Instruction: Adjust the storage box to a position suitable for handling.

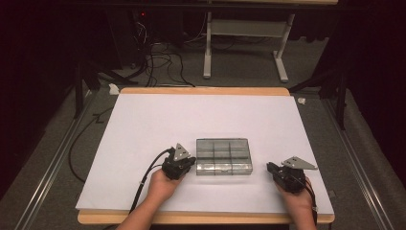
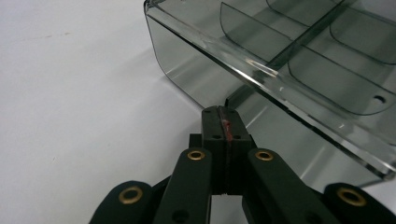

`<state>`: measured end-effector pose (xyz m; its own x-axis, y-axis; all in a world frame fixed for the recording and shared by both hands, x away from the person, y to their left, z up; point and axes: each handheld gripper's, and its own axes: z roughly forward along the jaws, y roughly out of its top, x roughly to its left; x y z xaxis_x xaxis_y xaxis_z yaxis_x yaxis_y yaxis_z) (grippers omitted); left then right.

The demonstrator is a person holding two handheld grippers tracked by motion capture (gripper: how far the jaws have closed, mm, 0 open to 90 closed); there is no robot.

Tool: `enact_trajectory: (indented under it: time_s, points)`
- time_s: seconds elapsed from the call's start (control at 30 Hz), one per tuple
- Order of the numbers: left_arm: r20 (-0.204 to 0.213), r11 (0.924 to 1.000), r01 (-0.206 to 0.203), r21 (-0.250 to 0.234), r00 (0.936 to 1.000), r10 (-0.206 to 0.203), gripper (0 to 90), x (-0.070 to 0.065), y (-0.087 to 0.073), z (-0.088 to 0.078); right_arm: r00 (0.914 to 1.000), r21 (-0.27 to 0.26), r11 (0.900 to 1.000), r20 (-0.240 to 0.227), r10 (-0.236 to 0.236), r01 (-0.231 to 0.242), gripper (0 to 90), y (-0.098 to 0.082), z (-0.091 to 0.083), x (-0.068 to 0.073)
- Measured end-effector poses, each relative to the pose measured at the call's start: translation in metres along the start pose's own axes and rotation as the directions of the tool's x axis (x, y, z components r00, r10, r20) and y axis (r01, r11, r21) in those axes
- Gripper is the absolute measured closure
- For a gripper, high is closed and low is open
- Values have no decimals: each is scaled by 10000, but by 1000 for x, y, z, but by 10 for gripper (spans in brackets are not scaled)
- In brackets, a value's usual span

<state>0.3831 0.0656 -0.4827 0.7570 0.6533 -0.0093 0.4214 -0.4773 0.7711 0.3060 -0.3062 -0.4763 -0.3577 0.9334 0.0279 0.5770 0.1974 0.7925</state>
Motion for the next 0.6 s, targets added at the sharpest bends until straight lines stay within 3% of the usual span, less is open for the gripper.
enact_trajectory:
  time_s: [0.23,0.6]
  points:
    - [20,9999,169,15,9999,-169,900,-3,6,8,10000,6,10000,-58,-17,17,862,0,0,0]
    - [-18,9999,106,134,9999,-106,900,-14,18,20,9998,-44,9999,-166,-98,97,869,0,-2,0]
